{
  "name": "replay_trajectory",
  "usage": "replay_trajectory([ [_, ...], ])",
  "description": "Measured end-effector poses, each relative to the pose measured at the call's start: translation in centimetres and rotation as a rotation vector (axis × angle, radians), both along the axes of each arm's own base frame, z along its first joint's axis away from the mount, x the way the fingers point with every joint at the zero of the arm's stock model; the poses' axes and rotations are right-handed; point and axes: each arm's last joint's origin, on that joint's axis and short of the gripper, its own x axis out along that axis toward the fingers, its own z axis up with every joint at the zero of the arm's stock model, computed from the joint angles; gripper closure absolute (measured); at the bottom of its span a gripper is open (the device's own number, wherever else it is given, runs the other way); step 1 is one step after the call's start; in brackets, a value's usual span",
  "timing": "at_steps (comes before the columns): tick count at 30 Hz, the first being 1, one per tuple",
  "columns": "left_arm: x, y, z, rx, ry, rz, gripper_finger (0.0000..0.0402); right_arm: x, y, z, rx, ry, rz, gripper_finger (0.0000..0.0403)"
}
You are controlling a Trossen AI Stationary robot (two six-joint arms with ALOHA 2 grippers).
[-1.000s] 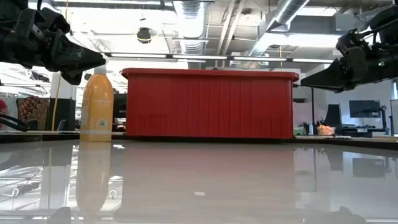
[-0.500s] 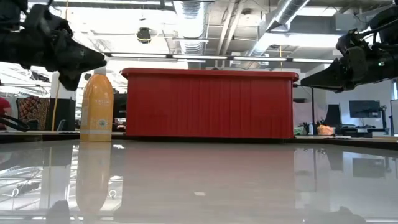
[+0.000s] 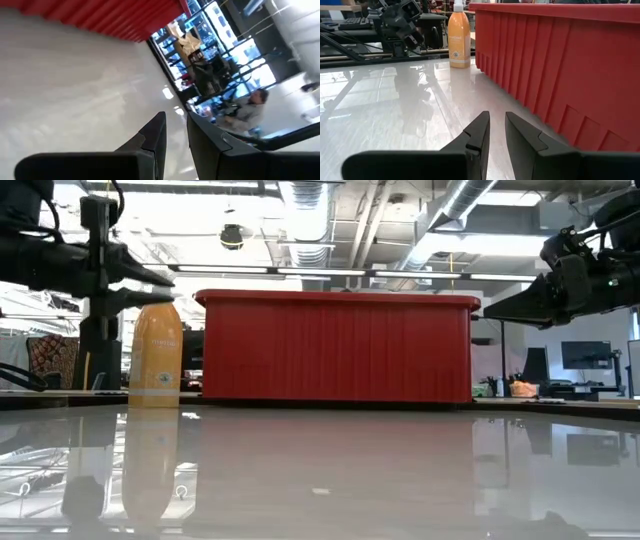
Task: Fold laundry
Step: Remove the blue pants from the red bin
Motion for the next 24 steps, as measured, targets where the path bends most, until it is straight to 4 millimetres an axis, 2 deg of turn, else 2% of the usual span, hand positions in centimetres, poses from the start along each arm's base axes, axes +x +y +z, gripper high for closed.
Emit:
replay_trajectory([
  [6,0.8,0.0,2.1,0.009,-0.142,0.066,0.0335,0.0,0.0,0.1,0.000,-0.015,0.000,0.0316],
  [9,1.5,0.0,4.9,0.111,-0.230,0.092,0.0335,0.1,0.0,0.9,0.069,-0.136,0.001,0.0316],
  [12,3.0,-0.1,8.3,0.275,-0.204,0.120,0.0335,0.0,0.0,2.3,0.162,-0.333,0.012,0.0316],
  [15,5.5,0.1,12.5,0.482,-0.113,0.174,0.0335,-0.1,0.1,3.2,0.219,-0.449,0.031,0.0316],
  [18,8.9,1.2,16.5,0.721,0.044,0.210,0.0335,-0.3,0.2,3.9,0.337,-0.575,0.060,0.0316],
  [21,12.5,3.5,19.5,0.931,0.250,0.147,0.0335,-0.3,0.3,4.1,0.460,-0.643,0.087,0.0316],
  [24,15.6,7.1,22.2,1.012,0.374,0.097,0.0335,-0.3,0.6,4.4,0.559,-0.661,0.151,0.0316],
])
